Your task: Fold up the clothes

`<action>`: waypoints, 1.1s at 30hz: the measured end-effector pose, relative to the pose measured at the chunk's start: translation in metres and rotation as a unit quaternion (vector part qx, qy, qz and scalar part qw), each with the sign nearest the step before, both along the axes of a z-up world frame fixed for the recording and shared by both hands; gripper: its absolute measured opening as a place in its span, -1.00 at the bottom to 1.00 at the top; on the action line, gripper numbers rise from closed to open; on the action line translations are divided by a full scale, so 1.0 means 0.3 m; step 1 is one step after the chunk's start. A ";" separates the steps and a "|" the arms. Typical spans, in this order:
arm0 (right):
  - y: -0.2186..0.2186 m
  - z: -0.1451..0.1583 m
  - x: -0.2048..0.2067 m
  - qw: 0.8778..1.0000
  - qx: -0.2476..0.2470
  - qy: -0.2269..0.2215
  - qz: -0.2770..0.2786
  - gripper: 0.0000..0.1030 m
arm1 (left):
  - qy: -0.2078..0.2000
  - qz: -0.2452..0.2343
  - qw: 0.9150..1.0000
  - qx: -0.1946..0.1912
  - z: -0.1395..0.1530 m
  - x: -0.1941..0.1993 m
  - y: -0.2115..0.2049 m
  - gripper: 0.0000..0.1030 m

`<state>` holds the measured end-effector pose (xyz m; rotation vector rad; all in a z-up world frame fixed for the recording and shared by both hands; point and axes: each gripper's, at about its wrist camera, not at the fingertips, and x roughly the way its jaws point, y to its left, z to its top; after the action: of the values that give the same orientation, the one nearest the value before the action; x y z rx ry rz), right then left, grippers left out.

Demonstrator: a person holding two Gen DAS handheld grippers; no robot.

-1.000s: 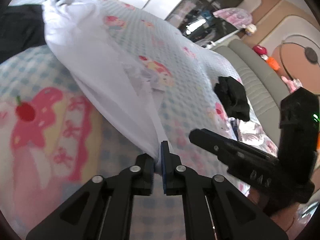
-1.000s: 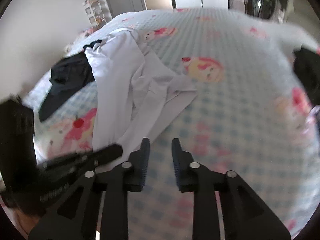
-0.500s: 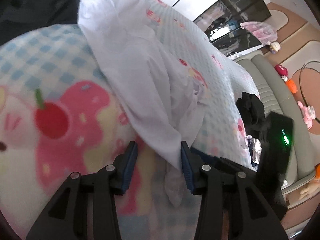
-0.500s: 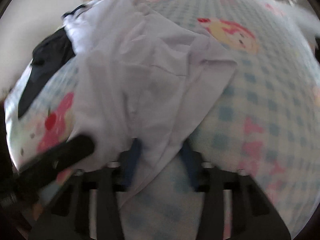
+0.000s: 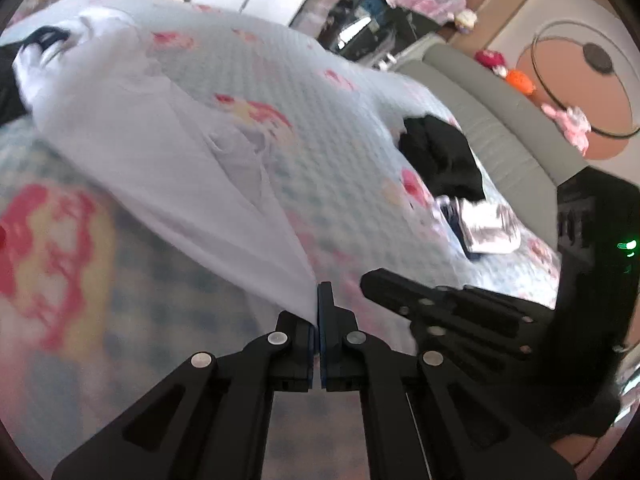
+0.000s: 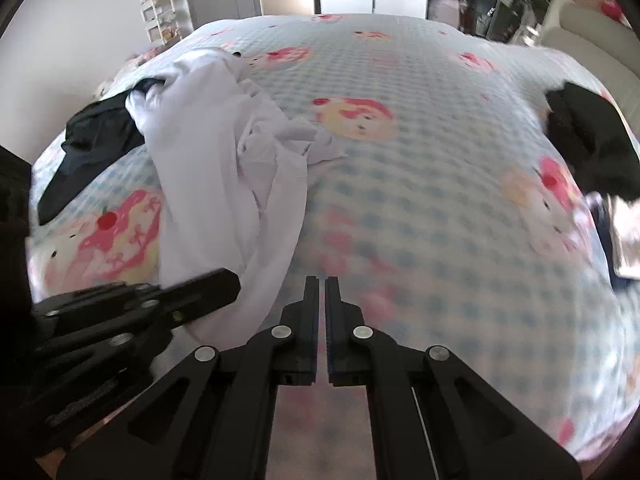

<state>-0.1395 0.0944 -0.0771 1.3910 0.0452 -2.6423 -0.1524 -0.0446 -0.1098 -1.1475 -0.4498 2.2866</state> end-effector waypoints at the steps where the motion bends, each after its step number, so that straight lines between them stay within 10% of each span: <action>1: 0.029 0.010 0.028 1.000 0.000 0.004 -0.007 -0.98 | 0.002 -0.008 1.000 0.002 0.011 0.021 0.024 -0.98; 9: 0.245 0.085 0.171 0.997 -0.066 -0.003 -0.034 -0.84 | -0.003 -0.067 0.996 0.060 0.097 0.197 0.215 -1.00; 14: 0.365 0.019 0.174 0.982 -0.172 -0.053 -0.051 0.06 | -0.042 -0.049 0.997 0.042 0.034 0.222 0.193 -0.98; 22: 0.200 -0.123 0.128 0.974 -0.196 -0.113 0.012 0.45 | -0.070 0.064 0.994 0.059 -0.013 0.239 -0.018 -0.05; 25: 0.099 -0.179 0.101 0.977 -0.169 -0.119 0.049 0.41 | -0.072 0.094 0.992 0.044 -0.016 0.250 -0.062 -0.05; 29: 0.025 -0.215 0.121 0.992 -0.073 -0.089 0.059 -0.77 | -0.087 0.112 0.989 0.041 -0.037 0.266 -0.082 -0.05; 33: 0.042 -0.186 0.162 0.998 -0.014 -0.058 0.029 -0.84 | -0.100 0.097 0.990 0.037 -0.069 0.250 -0.050 -0.05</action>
<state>-0.0908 0.1069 -0.1330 1.5069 0.0353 -2.5010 -0.0775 -0.0595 -0.1304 -1.3535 -0.7469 2.3031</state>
